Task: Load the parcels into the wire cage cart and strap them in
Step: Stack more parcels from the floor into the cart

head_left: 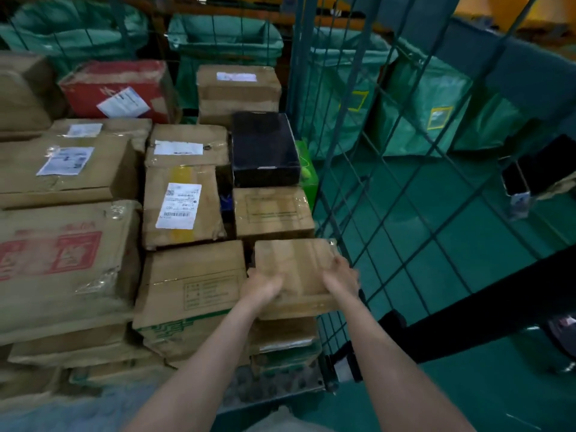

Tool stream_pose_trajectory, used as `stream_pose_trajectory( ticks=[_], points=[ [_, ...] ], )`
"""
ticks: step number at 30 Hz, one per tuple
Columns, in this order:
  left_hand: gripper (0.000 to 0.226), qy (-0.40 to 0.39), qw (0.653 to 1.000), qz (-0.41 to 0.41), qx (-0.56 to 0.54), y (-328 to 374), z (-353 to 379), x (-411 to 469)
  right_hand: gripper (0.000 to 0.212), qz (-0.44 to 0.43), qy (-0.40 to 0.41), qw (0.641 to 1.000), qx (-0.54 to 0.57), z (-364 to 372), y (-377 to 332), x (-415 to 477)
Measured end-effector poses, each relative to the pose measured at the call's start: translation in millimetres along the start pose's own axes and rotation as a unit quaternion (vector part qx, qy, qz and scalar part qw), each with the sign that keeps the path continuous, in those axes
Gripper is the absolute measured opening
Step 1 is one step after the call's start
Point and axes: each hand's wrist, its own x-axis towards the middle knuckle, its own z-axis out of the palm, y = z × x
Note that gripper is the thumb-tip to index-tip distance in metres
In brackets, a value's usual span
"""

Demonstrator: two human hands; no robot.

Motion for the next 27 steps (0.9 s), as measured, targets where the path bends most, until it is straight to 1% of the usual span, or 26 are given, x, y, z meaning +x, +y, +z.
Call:
stream_pose_trajectory(
  ticks=[2, 4, 6, 8, 11, 13, 16, 18, 19, 21, 22, 25, 27],
  points=[
    [0.067, -0.023, 0.999, -0.009, 0.026, -3, 1, 3, 0.061, 0.010, -0.006, 1.000, -0.013, 0, 8, 6],
    [0.061, -0.033, 0.997, -0.018, 0.067, -6, 4, 7, 0.054, 0.005, -0.017, 1.000, -0.023, -1, 14, 9],
    [0.062, -0.051, 0.992, -0.040, 0.106, -4, 6, 4, 0.049, 0.010, -0.031, 0.999, -0.036, -4, 18, 16],
    [0.059, -0.061, 0.987, -0.054, 0.138, 1, 6, 4, 0.057, 0.014, -0.048, 0.998, -0.037, -5, 17, 17],
    [0.049, -0.077, 0.979, -0.061, 0.178, 7, 4, 1, 0.084, 0.044, -0.099, 0.993, -0.044, -6, 15, 18],
    [0.045, -0.105, 0.972, -0.072, 0.195, 9, 2, -1, 0.092, 0.059, -0.127, 0.989, -0.048, -8, 13, 16],
    [0.046, -0.131, 0.964, -0.097, 0.211, 8, 2, -3, 0.089, 0.085, -0.144, 0.985, -0.047, -11, 13, 16],
    [0.048, -0.142, 0.957, -0.103, 0.230, 8, 3, -6, 0.085, 0.100, -0.140, 0.984, -0.049, -8, 17, 16],
    [0.048, -0.147, 0.955, -0.105, 0.234, 7, 4, -7, 0.087, 0.102, -0.135, 0.984, -0.052, -6, 20, 15],
    [0.050, -0.158, 0.948, -0.111, 0.252, 6, 3, -9, 0.096, 0.103, -0.133, 0.984, -0.060, -3, 24, 15],
    [0.052, -0.155, 0.946, -0.115, 0.262, 4, 5, -6, 0.099, 0.099, -0.129, 0.984, -0.066, -2, 24, 16],
    [0.056, -0.110, 0.953, -0.116, 0.258, -1, 7, -1, 0.099, 0.103, -0.134, 0.983, -0.077, -5, 21, 15],
    [0.053, -0.137, 0.940, -0.120, 0.287, 1, 8, -4, 0.096, 0.102, -0.140, 0.980, -0.096, -8, 19, 14]
  ],
)
